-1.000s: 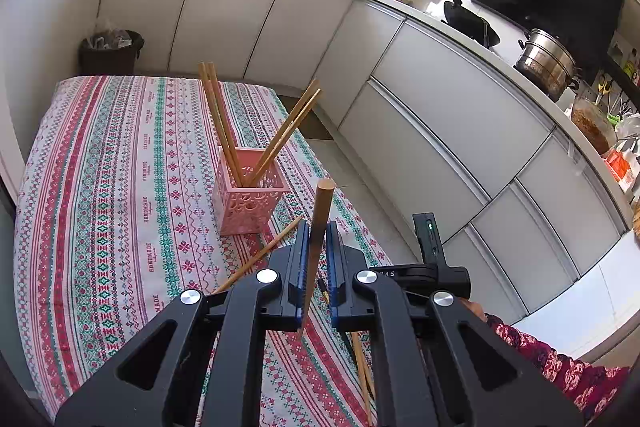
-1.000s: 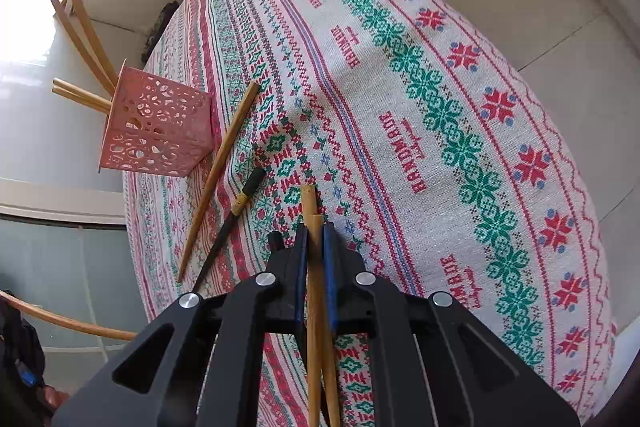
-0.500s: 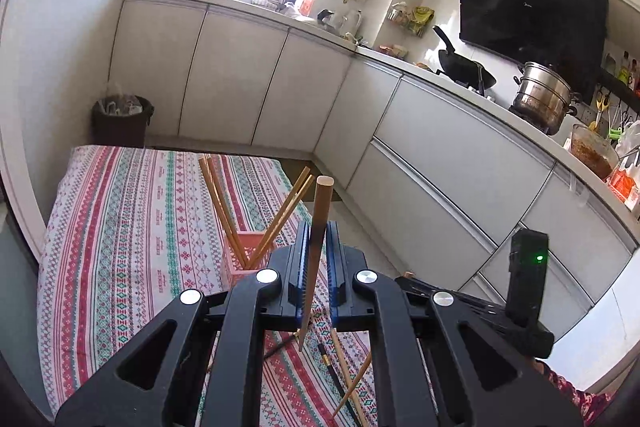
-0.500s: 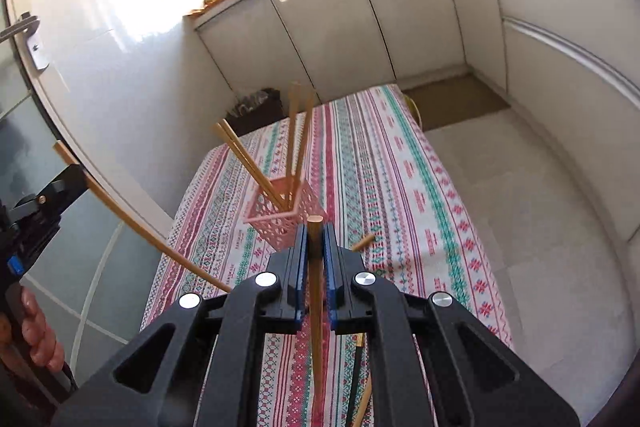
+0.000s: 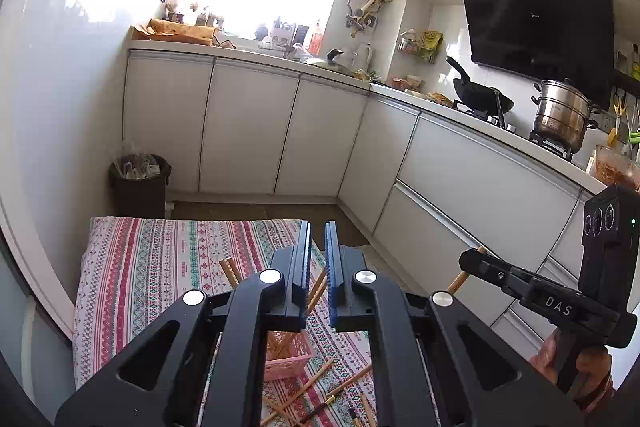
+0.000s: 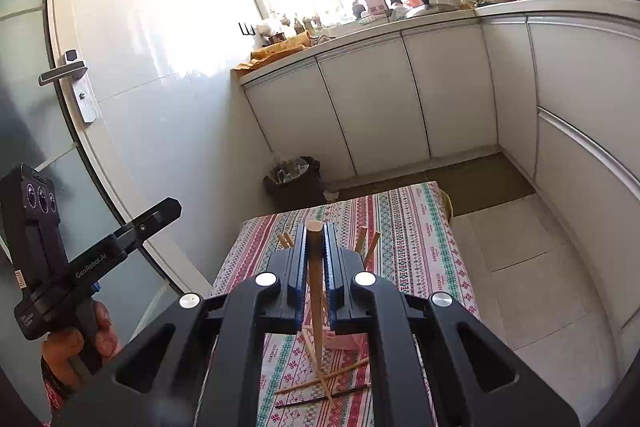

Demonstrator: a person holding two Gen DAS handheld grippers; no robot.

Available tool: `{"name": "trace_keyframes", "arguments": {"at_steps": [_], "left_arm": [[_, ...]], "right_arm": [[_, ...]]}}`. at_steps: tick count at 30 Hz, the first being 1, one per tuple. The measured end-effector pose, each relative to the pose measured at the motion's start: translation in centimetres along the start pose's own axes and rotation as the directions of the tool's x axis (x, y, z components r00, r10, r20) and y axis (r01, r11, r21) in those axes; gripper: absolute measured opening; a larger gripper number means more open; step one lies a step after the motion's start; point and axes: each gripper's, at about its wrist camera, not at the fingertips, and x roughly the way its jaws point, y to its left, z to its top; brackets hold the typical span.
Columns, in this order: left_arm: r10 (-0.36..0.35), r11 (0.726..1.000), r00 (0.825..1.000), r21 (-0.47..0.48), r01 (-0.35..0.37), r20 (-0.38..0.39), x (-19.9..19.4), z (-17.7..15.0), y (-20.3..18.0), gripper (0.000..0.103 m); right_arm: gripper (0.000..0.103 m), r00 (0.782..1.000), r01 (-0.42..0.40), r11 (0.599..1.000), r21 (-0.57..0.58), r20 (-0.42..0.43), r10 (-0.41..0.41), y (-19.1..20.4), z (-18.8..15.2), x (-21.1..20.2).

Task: Organize utensils

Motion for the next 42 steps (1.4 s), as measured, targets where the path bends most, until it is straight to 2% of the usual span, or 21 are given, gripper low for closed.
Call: {"name": "trace_keyframes", "arguments": {"at_steps": [2,4,5,6,7,8,11,12,13,15,18,23,25,30,31,34,36,37,38,39,42], "left_arm": [[0.006,1.000,1.000,-0.031,-0.007,-0.025,0.4,-0.3,1.0,0.006],[0.044,0.994,0.992,-0.096,-0.056,-0.119,1.9,-1.4,2.8,0.007],[0.064,0.988,0.980,-0.127,-0.089,-0.189,3.2,-2.3,4.0,0.011],[0.078,0.979,0.959,-0.160,-0.126,-0.273,4.9,-3.6,5.4,0.015],[0.063,0.965,0.928,-0.214,-0.151,-0.368,6.9,-5.2,7.2,0.022],[0.040,0.948,0.899,-0.267,-0.172,-0.437,8.7,-6.8,8.9,0.022],[-0.025,0.880,0.779,-0.383,-0.280,-0.627,14.1,-12.3,14.0,0.022],[-0.034,0.860,0.748,-0.401,-0.316,-0.663,15.2,-13.9,15.1,0.022],[-0.041,0.845,0.725,-0.411,-0.341,-0.687,16.1,-15.3,15.8,0.022],[-0.045,0.835,0.704,-0.413,-0.363,-0.709,16.9,-17.0,16.2,0.022],[-0.035,0.833,0.713,-0.414,-0.366,-0.700,17.6,-17.8,15.8,0.026],[0.081,0.822,0.721,-0.363,-0.439,-0.688,20.1,-17.9,15.2,0.027],[0.103,0.814,0.709,-0.351,-0.463,-0.698,21.3,-18.1,15.5,0.027],[0.088,0.803,0.713,-0.374,-0.464,-0.696,23.2,-18.3,16.1,0.032],[0.092,0.801,0.708,-0.370,-0.470,-0.700,23.6,-18.3,16.0,0.038],[0.110,0.790,0.687,-0.356,-0.499,-0.719,24.6,-18.3,15.8,0.040],[0.118,0.773,0.673,-0.358,-0.524,-0.730,25.6,-18.2,15.9,0.034],[0.144,0.779,0.657,-0.324,-0.536,-0.740,25.7,-18.2,15.9,0.025],[0.155,0.792,0.652,-0.301,-0.531,-0.742,25.5,-18.3,15.8,0.015],[0.178,0.796,0.638,-0.271,-0.541,-0.749,25.0,-18.5,15.9,0.010],[0.176,0.816,0.638,-0.251,-0.521,-0.750,23.0,-19.1,16.5,0.009]], "right_arm": [[0.008,1.000,-0.004,1.000,0.006,0.002,0.004,-0.2,0.1,0.0],[0.008,1.000,-0.008,1.000,0.020,-0.001,0.008,-0.8,-0.2,0.1],[0.008,1.000,-0.011,0.999,0.032,-0.003,0.011,-1.1,-0.6,0.0],[0.008,1.000,-0.014,0.999,0.046,-0.007,0.015,-1.5,-0.9,0.0],[0.008,1.000,-0.018,0.998,0.066,-0.013,0.018,-2.1,-1.2,0.1],[0.008,1.000,-0.020,0.996,0.086,-0.017,0.021,-2.6,-1.5,0.3],[0.008,0.999,-0.021,0.989,0.149,-0.037,0.027,-4.3,-2.7,0.9],[0.008,0.999,-0.022,0.986,0.166,-0.042,0.029,-4.8,-3.0,1.0],[0.008,0.998,-0.020,0.984,0.180,-0.047,0.029,-5.3,-3.4,1.1],[0.008,0.998,-0.013,0.979,0.203,-0.056,0.025,-6.3,-4.0,1.3],[0.008,0.997,-0.010,0.972,0.234,-0.075,0.028,-7.6,-4.8,2.0],[0.008,0.995,-0.014,0.966,0.257,-0.089,0.038,-8.5,-5.5,2.4],[0.008,0.996,-0.013,0.967,0.255,-0.084,0.035,-8.8,-5.5,2.2],[0.008,0.996,-0.003,0.964,0.266,-0.090,0.028,-9.6,-5.7,2.3],[0.008,0.995,-0.001,0.963,0.269,-0.094,0.027,-9.8,-5.8,2.3],[0.008,0.995,0.005,0.959,0.283,-0.102,0.025,-10.2,-5.9,2.6],[0.008,0.995,0.008,0.958,0.288,-0.101,0.022,-10.2,-5.8,2.5],[0.008,0.995,0.007,0.958,0.288,-0.100,0.023,-10.2,-5.8,2.5],[0.008,0.995,0.006,0.958,0.288,-0.098,0.024,-10.1,-5.8,2.4],[0.008,0.995,0.004,0.958,0.287,-0.098,0.025,-10.0,-5.8,2.4],[0.008,0.994,0.002,0.957,0.289,-0.103,0.029,-10.0,-5.9,2.5]]}}
